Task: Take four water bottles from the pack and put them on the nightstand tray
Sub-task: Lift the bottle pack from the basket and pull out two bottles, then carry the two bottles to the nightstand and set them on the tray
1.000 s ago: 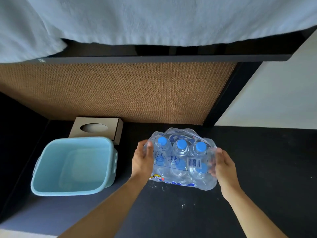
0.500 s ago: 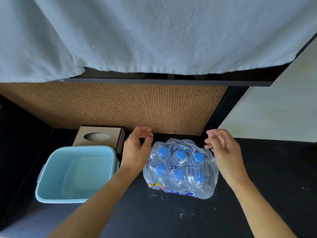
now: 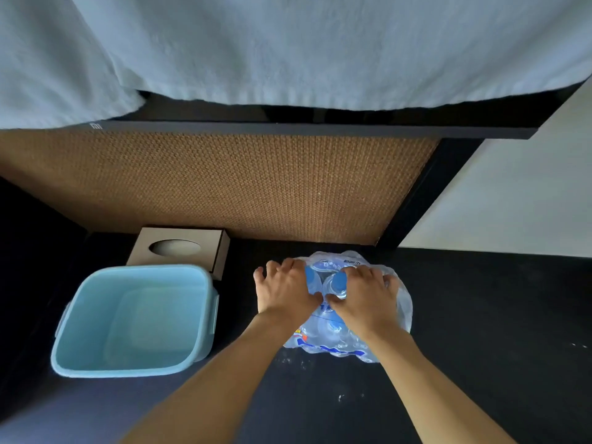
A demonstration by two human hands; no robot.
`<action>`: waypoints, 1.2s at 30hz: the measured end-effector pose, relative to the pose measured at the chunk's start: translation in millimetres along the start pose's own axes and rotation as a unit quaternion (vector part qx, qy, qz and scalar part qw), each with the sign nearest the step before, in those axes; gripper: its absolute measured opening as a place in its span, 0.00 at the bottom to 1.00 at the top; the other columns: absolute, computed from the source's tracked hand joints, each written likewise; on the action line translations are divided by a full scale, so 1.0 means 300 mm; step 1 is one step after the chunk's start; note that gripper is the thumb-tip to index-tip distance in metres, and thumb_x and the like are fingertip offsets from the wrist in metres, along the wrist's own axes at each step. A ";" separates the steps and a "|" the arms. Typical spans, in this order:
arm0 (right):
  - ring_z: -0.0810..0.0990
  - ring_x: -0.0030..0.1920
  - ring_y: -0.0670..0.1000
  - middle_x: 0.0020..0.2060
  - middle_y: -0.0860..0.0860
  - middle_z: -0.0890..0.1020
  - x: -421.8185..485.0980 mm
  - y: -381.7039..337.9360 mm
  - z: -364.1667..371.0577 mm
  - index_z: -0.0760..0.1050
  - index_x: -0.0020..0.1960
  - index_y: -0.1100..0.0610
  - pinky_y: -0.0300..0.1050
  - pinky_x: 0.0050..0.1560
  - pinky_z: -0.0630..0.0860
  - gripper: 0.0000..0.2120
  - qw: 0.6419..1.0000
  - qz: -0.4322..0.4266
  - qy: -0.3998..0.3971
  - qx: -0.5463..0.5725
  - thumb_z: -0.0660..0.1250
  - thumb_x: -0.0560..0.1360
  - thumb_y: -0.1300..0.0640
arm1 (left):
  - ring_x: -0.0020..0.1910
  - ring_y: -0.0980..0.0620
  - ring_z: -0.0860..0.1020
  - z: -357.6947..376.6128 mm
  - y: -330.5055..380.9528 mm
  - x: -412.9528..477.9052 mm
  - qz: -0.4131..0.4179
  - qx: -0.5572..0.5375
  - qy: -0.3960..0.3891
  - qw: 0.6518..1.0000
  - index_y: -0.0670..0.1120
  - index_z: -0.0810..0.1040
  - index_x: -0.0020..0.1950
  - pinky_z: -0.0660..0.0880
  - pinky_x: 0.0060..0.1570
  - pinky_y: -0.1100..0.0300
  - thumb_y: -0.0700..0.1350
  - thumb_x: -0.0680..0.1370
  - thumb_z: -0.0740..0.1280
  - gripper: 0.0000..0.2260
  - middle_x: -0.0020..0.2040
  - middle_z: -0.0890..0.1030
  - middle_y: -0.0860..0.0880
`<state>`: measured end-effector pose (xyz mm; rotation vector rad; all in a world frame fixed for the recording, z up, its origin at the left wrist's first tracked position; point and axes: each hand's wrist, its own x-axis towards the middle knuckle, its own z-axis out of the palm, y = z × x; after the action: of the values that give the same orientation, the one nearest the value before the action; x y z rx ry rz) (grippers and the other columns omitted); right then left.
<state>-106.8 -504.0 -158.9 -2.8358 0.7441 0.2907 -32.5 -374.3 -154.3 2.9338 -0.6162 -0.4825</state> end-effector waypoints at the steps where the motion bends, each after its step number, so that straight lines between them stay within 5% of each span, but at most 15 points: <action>1: 0.73 0.69 0.54 0.65 0.49 0.81 0.002 -0.003 0.009 0.75 0.69 0.49 0.55 0.70 0.61 0.28 1.000 0.008 0.008 0.002 0.67 0.74 0.36 | 0.66 0.44 0.73 0.005 0.004 0.005 -0.014 -0.013 -0.004 1.000 0.51 0.75 0.69 0.64 0.69 0.44 0.62 0.72 0.71 0.28 0.63 0.80 0.51; 7: 0.74 0.66 0.53 0.60 0.47 0.83 0.004 -0.005 0.022 0.80 0.63 0.47 0.54 0.68 0.61 0.19 0.998 0.037 0.041 0.041 0.69 0.75 0.40 | 0.67 0.48 0.73 0.034 -0.003 -0.004 -0.055 -0.055 0.038 0.996 0.57 0.79 0.66 0.56 0.75 0.45 0.61 0.75 0.70 0.21 0.56 0.85 0.51; 11: 0.81 0.57 0.55 0.52 0.50 0.86 -0.026 0.037 -0.045 0.84 0.56 0.50 0.52 0.62 0.72 0.17 0.984 0.048 0.055 0.163 0.75 0.71 0.43 | 0.65 0.49 0.74 -0.013 -0.016 -0.065 0.021 -0.085 0.109 0.990 0.59 0.82 0.62 0.57 0.74 0.47 0.62 0.72 0.73 0.20 0.55 0.84 0.54; 14: 0.84 0.47 0.52 0.43 0.51 0.87 -0.059 0.082 -0.169 0.85 0.50 0.56 0.52 0.51 0.79 0.14 0.932 0.049 0.068 0.352 0.79 0.68 0.50 | 0.59 0.50 0.77 -0.144 0.015 -0.087 0.080 -0.140 0.144 0.976 0.58 0.84 0.57 0.66 0.64 0.52 0.63 0.71 0.73 0.17 0.52 0.83 0.55; 16: 0.84 0.49 0.45 0.46 0.47 0.87 -0.104 0.108 -0.291 0.85 0.51 0.54 0.48 0.52 0.80 0.13 0.880 0.039 0.089 0.465 0.81 0.68 0.52 | 0.56 0.51 0.78 -0.274 0.061 -0.101 0.113 -0.216 0.146 0.959 0.56 0.84 0.56 0.72 0.59 0.52 0.63 0.72 0.72 0.17 0.53 0.82 0.55; 19: 0.79 0.65 0.44 0.59 0.43 0.85 -0.203 0.148 -0.513 0.83 0.54 0.45 0.48 0.66 0.76 0.15 0.826 0.007 0.135 0.547 0.81 0.69 0.51 | 0.55 0.59 0.78 -0.499 0.158 -0.148 0.200 -0.320 0.144 0.915 0.57 0.83 0.54 0.74 0.55 0.58 0.65 0.73 0.68 0.16 0.53 0.81 0.60; 21: 0.78 0.68 0.42 0.61 0.42 0.85 -0.284 0.178 -0.672 0.84 0.54 0.46 0.51 0.68 0.75 0.15 0.802 -0.007 0.173 0.572 0.81 0.69 0.52 | 0.54 0.61 0.79 -0.656 0.236 -0.205 0.261 -0.366 0.123 0.885 0.61 0.80 0.54 0.73 0.53 0.66 0.64 0.75 0.69 0.12 0.51 0.82 0.62; 24: 0.84 0.59 0.43 0.56 0.41 0.87 -0.441 0.221 -0.933 0.83 0.49 0.44 0.51 0.60 0.81 0.12 0.775 -0.026 0.243 0.582 0.80 0.70 0.57 | 0.50 0.58 0.82 -0.884 0.379 -0.318 0.351 -0.415 0.089 0.834 0.62 0.77 0.54 0.73 0.50 0.71 0.59 0.78 0.69 0.07 0.49 0.83 0.59; 29: 0.87 0.52 0.50 0.51 0.47 0.88 -0.856 0.284 -1.284 0.84 0.47 0.48 0.56 0.54 0.84 0.12 0.725 0.018 0.400 0.561 0.79 0.71 0.63 | 0.48 0.54 0.81 -1.164 0.633 -0.615 0.507 -0.461 0.016 0.728 0.53 0.78 0.57 0.79 0.50 0.58 0.55 0.79 0.70 0.10 0.50 0.82 0.52; 33: 0.85 0.47 0.62 0.44 0.55 0.85 -1.307 0.306 -1.414 0.80 0.46 0.53 0.64 0.47 0.84 0.12 0.671 0.075 0.530 0.513 0.80 0.67 0.53 | 0.47 0.55 0.82 -1.271 0.832 -0.953 0.611 -0.473 -0.063 0.631 0.52 0.78 0.55 0.77 0.47 0.65 0.55 0.79 0.70 0.10 0.48 0.82 0.52; 36: 0.84 0.40 0.61 0.37 0.56 0.82 -1.673 0.312 -1.454 0.72 0.39 0.52 0.61 0.40 0.82 0.16 0.634 0.154 0.620 0.436 0.79 0.65 0.50 | 0.43 0.59 0.80 -1.281 0.960 -1.282 0.680 -0.467 -0.146 0.546 0.51 0.78 0.52 0.76 0.43 0.68 0.52 0.79 0.71 0.07 0.44 0.81 0.49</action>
<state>-521.9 -455.0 366.8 -1.5502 1.0840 -1.6547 -348.1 -466.2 365.7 0.8048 -1.6517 -0.6770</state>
